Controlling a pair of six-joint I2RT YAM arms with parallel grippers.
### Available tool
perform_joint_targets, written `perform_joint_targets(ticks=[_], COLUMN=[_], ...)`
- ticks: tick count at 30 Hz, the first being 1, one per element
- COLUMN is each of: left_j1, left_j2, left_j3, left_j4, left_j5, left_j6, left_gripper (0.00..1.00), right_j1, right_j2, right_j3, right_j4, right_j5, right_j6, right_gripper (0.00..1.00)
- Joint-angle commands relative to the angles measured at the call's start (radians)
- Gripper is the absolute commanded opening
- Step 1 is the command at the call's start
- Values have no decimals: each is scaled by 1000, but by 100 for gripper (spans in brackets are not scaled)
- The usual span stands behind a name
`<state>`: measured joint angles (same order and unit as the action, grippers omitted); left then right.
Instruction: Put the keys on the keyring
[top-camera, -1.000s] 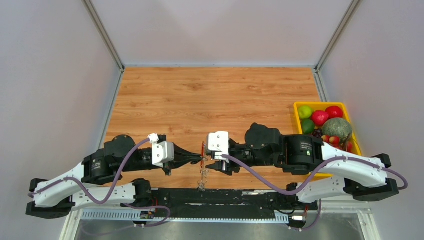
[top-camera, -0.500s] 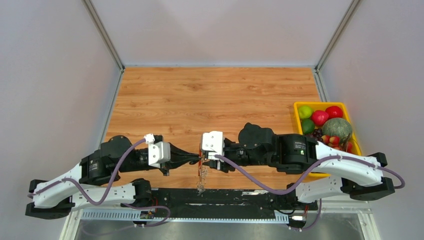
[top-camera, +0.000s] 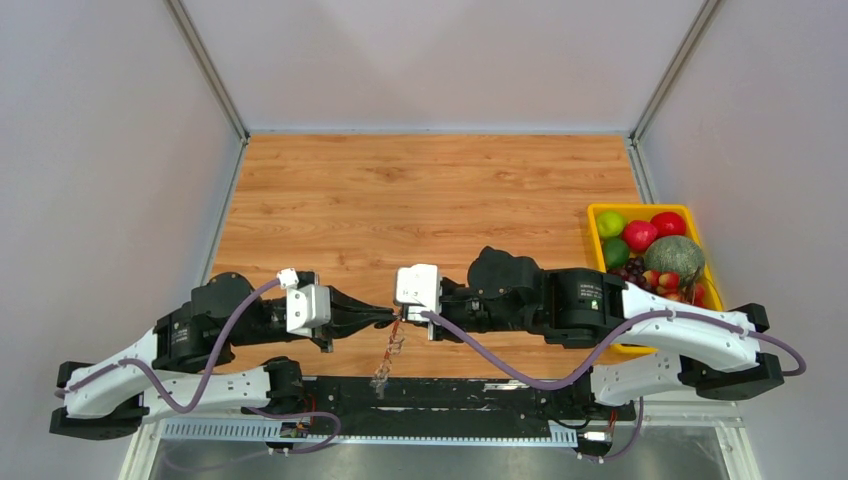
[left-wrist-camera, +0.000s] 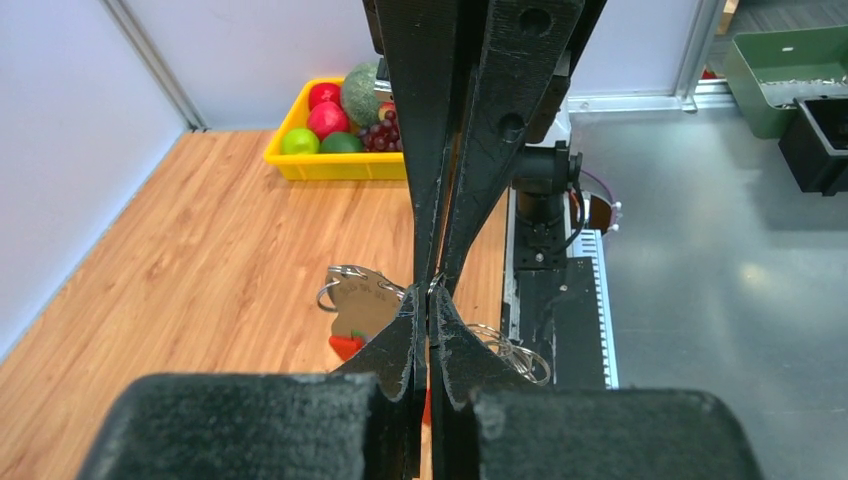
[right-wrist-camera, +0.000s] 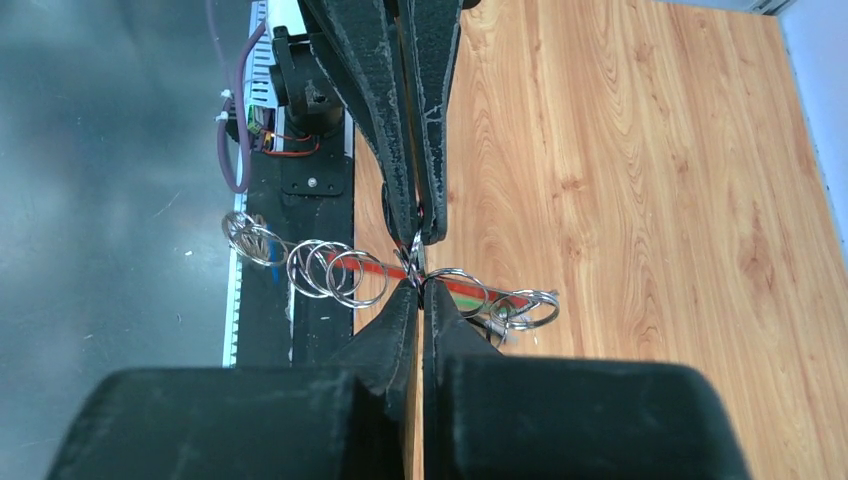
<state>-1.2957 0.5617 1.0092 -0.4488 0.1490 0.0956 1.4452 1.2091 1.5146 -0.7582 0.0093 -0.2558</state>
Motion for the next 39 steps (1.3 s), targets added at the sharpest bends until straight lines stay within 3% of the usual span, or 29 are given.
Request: perform_joint_targets(ticks=[1,7,19,39], left_j1=[-3,-2,-2,-2], left_j2=[-8,-32,-90,-32], left_j3=[19,0,-85,-82], left_j4=[64,84,200,263], left_j5=[9,-9,-16,-39], left_j6=[4,-1,-16,0], left_gripper=[1,4,36,48], right_j1=[1,3,3,5], right_j2=[-37,-129,-260,-285], right_j3=[-15,-115,-334,-374], right_j4=[119,290,632,685], right_j5=[8,8,46,28], right_j6=[-9,13,82,75], right_gripper=[0,0,0,0])
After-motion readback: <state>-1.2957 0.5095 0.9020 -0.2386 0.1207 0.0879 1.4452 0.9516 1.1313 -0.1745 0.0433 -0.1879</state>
